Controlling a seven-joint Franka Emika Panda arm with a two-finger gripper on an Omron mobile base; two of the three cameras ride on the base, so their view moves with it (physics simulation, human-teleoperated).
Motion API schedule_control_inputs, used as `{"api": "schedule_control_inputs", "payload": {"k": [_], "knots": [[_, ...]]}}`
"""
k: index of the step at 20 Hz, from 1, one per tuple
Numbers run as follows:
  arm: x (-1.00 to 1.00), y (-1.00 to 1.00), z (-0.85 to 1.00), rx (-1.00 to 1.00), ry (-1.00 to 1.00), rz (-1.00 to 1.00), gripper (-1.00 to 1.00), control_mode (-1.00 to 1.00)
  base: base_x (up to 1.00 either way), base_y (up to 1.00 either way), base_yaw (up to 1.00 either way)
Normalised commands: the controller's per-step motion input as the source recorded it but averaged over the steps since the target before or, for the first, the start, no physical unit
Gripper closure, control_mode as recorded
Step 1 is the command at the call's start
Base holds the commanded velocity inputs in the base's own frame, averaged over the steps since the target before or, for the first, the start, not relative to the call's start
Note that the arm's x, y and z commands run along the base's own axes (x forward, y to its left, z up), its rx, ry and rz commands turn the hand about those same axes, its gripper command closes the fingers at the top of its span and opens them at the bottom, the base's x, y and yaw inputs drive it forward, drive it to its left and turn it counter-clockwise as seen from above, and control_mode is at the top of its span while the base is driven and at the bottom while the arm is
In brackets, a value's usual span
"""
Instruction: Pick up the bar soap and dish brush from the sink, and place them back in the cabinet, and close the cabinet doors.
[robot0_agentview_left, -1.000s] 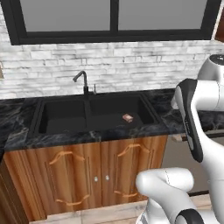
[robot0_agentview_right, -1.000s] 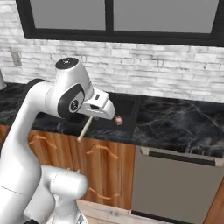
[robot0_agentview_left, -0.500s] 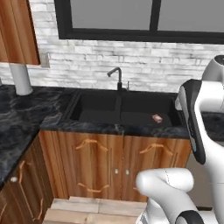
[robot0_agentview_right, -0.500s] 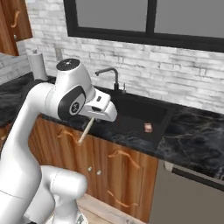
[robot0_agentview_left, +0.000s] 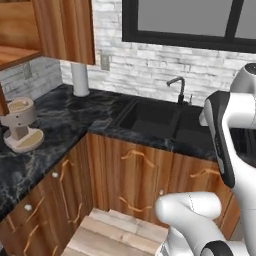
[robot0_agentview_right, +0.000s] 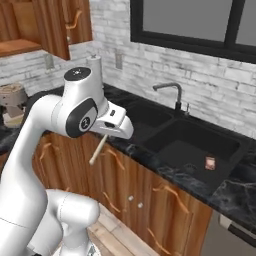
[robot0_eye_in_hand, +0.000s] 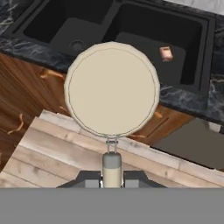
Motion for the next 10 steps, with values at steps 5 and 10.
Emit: {"api": "schedule_control_inputs", "payload": {"k": [5, 10], "knots": [[0.00, 0.00, 0.00, 0.00, 0.00, 0.00, 1.00, 1.00, 0.00, -0.26, 0.41], [0.00, 0.00, 0.00, 0.00, 0.00, 0.00, 1.00, 1.00, 0.00, -0.28, 0.41]]}}
